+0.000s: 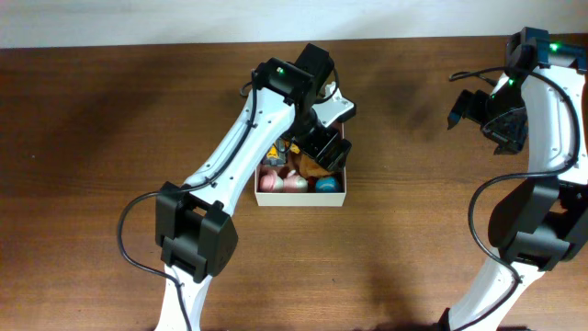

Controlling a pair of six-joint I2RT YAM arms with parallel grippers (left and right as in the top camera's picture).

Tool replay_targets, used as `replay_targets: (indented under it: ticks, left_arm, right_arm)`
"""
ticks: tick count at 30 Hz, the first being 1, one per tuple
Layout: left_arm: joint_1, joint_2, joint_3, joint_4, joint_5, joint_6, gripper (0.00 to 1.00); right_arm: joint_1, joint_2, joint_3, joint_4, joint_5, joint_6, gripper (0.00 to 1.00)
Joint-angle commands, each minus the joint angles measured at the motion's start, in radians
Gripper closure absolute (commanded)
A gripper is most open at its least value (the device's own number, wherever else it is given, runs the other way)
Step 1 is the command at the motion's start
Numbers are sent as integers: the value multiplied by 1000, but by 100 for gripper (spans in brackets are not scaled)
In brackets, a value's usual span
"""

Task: Pack container
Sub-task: 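Open the left gripper and lift it out of the box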

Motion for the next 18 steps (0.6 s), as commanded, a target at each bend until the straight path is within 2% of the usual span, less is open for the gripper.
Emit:
replay_targets:
  ticks: [1, 4, 7, 11, 18]
  left_arm:
    - [2, -16, 41, -6, -26, -77, 0]
    - [11, -30, 91, -40, -164, -194, 0]
    - [19, -58, 166, -94, -288, -246, 0]
    - [16, -106, 239, -93, -367, -243, 0]
    - [48, -196, 259, -214, -622, -194, 0]
  right_arm:
    - [-3, -17, -2, 0, 9, 12, 1]
    - [-3, -17, -2, 0, 9, 12, 1]
    - [-3, -17, -2, 0, 9, 12, 1]
    - [-3, -17, -2, 0, 9, 12, 1]
    - [-3, -17, -2, 0, 9, 12, 1]
